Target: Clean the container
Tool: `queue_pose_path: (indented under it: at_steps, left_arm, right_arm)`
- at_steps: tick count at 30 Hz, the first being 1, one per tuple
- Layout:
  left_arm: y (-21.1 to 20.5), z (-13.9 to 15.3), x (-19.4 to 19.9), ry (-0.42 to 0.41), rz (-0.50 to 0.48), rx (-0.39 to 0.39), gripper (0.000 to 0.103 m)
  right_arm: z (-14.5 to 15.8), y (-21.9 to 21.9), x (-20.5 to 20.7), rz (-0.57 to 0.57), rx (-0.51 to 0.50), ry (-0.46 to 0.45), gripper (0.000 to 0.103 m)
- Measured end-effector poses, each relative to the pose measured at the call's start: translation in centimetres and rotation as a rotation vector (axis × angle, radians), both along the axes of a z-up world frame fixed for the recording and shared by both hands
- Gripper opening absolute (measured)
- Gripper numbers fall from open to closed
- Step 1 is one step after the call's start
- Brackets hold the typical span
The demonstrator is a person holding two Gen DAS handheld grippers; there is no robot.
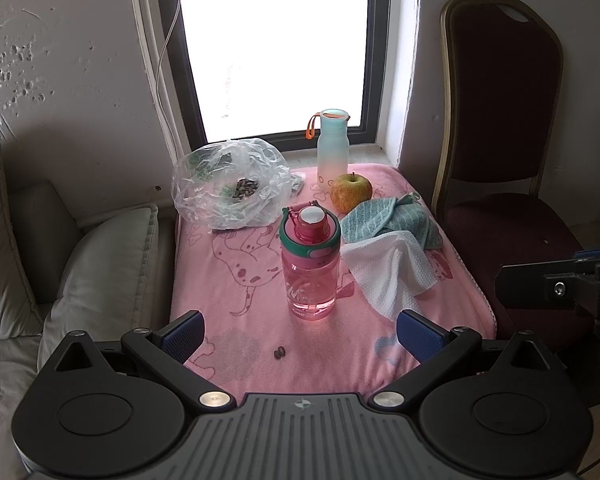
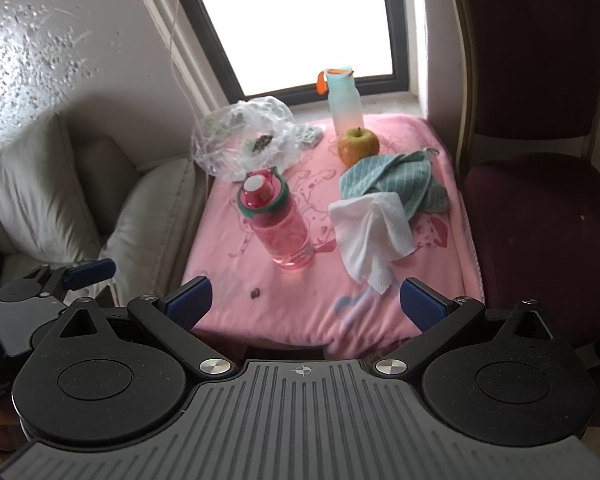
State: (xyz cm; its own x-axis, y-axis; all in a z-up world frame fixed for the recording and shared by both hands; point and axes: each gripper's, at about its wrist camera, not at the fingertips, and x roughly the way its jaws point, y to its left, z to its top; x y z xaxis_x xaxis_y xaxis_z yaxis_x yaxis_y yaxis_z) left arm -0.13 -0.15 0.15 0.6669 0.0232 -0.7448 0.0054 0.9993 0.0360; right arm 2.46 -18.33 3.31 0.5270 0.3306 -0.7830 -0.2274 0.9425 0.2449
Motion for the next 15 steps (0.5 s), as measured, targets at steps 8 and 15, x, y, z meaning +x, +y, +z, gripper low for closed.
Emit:
queue_pose_path:
  at_steps: [8, 15]
  left_arm:
    - [-0.02, -0.04, -0.02, 0.003, 0.0, 0.0, 0.102]
    - [-0.01, -0.17, -0.08, 0.005, 0.001, 0.0, 0.102]
  right_arm:
    - [-0.15, 0.1, 0.07, 0.002, -0.002, 0.003, 0.103]
    - [-0.12, -0.25, 0.27, 0.008, 0.001, 0.01, 0.103]
